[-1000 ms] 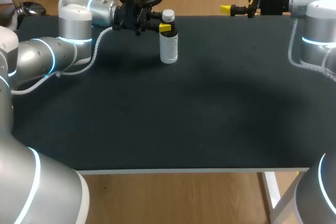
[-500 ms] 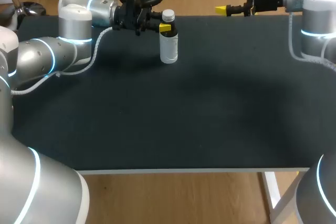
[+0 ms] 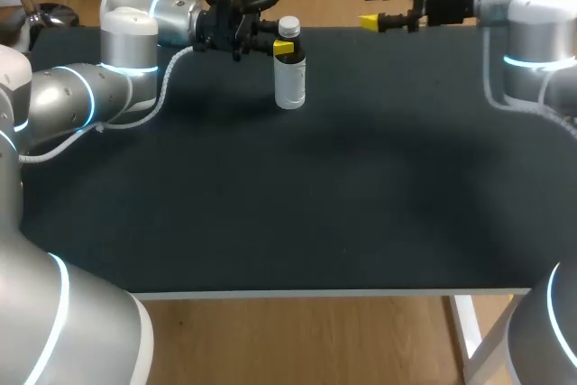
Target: Unscrew the bottle cap
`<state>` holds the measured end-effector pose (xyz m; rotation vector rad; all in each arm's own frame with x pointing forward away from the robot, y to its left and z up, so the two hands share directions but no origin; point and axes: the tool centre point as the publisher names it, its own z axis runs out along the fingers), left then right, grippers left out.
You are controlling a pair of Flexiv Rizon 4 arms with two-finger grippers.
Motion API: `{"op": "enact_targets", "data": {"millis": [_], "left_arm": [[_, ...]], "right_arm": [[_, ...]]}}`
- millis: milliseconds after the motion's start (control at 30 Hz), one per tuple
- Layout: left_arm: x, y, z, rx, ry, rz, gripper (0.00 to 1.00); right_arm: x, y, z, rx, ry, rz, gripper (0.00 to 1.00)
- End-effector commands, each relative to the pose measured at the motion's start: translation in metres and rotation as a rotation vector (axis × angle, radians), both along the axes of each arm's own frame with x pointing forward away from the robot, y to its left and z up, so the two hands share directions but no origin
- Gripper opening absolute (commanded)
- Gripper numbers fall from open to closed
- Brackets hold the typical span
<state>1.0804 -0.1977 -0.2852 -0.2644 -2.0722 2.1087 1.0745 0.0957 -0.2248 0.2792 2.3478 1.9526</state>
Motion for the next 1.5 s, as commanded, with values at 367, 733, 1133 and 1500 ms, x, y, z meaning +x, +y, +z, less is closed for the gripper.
{"op": "enact_targets", "data": {"millis": [367, 733, 1133, 1500], "left_arm": [[0.007, 0.0, -0.003, -0.005, 0.001, -0.081, 0.0], [0.007, 0.0, -0.003, -0.005, 0.001, -0.081, 0.0], [0.007, 0.0, -0.003, -0.005, 0.001, -0.081, 0.0], [0.007, 0.0, -0.003, -0.005, 0.001, -0.081, 0.0]], "right_arm": [[0.016, 0.058, -0.029, 0.062, -0.025, 0.014, 1.0], [0.021, 0.078, -0.024, 0.071, -0.041, 0.026, 1.0], [0.016, 0.105, -0.02, 0.062, -0.065, 0.056, 1.0], [0.019, 0.113, -0.022, 0.089, -0.055, 0.065, 1.0]]}}
